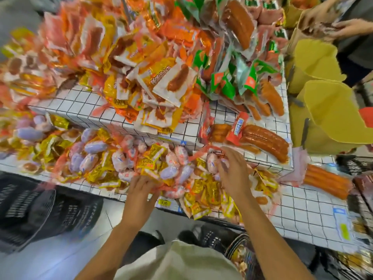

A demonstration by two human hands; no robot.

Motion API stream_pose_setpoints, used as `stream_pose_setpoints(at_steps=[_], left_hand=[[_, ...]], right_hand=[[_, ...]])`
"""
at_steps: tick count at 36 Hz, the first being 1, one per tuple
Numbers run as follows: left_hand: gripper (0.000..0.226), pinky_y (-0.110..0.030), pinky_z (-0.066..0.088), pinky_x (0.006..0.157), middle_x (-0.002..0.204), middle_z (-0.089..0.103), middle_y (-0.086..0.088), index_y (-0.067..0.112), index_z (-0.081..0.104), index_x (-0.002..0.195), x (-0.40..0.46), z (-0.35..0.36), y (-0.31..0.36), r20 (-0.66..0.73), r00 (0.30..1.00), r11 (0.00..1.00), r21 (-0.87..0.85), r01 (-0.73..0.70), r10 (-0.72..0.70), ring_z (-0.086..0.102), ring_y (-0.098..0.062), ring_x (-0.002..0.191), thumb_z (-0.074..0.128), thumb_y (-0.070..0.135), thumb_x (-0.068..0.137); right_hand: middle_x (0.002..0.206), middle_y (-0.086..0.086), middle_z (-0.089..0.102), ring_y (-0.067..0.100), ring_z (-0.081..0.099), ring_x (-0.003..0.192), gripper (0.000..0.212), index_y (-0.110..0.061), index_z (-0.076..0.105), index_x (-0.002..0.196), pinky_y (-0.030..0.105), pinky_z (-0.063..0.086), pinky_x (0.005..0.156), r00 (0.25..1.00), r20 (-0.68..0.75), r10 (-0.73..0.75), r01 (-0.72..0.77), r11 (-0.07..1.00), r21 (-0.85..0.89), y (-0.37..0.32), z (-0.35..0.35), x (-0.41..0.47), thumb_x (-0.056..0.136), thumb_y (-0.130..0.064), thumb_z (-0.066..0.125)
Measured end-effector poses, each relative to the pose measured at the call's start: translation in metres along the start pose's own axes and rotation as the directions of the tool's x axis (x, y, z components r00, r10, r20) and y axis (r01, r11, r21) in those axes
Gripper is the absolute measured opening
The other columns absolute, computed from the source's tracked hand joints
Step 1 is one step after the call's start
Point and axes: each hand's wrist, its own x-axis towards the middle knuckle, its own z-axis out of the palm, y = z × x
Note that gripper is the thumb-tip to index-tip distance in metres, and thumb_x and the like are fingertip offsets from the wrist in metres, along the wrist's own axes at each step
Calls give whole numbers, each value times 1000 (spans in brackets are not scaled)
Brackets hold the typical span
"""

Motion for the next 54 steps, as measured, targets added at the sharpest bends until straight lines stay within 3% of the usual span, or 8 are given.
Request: stream_pose_setpoints(at_steps=[12,16,22,24,26,29,44,54], left_hand=[[27,-7,46,77,100,72,18,45,68,100,24,-32,44,74,967,770,-590,241,-245,67,-1,94,61,19,99],[15,-20,53,84,102,73,4,28,73,105,47,-35,45,100,961,671,-697,252,-257,68,-8,96,59,21,101],[28,-53,52,99,112,70,-10,20,65,105,78,-32,42,289,914,369,-847,383,-287,67,-28,109,58,47,98],[30,-59,51,98,109,67,-18,18,63,105,86,-30,43,341,902,314,-854,416,-265,66,-37,107,58,47,98],[30,-65,50,95,103,63,-24,17,61,102,92,-27,44,363,897,312,-847,431,-254,63,-44,101,56,45,99],[27,-51,57,81,86,62,-15,16,60,94,99,-23,48,373,894,278,-857,434,-247,63,-33,82,57,42,98],[7,-17,50,55,86,75,3,25,76,92,97,-16,39,415,846,312,-799,515,-333,66,-7,68,73,20,88],[32,-34,60,79,102,78,-12,11,76,109,84,-28,43,502,772,233,-757,610,-389,74,-25,97,74,28,82]], right_hand=[[98,-3,65,27,55,103,17,-22,75,105,35,29,91,999,-41,15,-21,986,-164,9,14,11,95,-33,68],[95,-3,61,26,53,100,11,-21,70,91,42,38,90,998,-58,29,-36,992,-120,9,12,7,92,-32,72],[93,-4,66,28,62,109,26,-12,63,98,35,7,126,988,-138,71,-76,997,-33,5,7,-20,104,-34,52],[90,0,67,35,65,109,25,-13,57,97,29,25,122,973,-131,189,-173,978,119,-4,1,-23,107,-33,46],[90,-8,72,19,72,96,19,-18,52,95,35,56,89,951,-159,264,-208,930,301,-17,-7,-25,105,-33,47],[81,-8,73,5,71,75,14,-28,49,93,18,53,64,951,-238,199,-81,899,430,-37,-18,-27,106,-31,48],[74,3,72,17,67,60,22,-1,52,94,19,50,59,904,-141,403,-205,699,685,-43,3,-51,106,-20,50],[70,13,68,32,66,58,25,-7,57,93,31,54,56,945,-24,327,-199,628,752,-41,-7,-46,105,-29,54]])
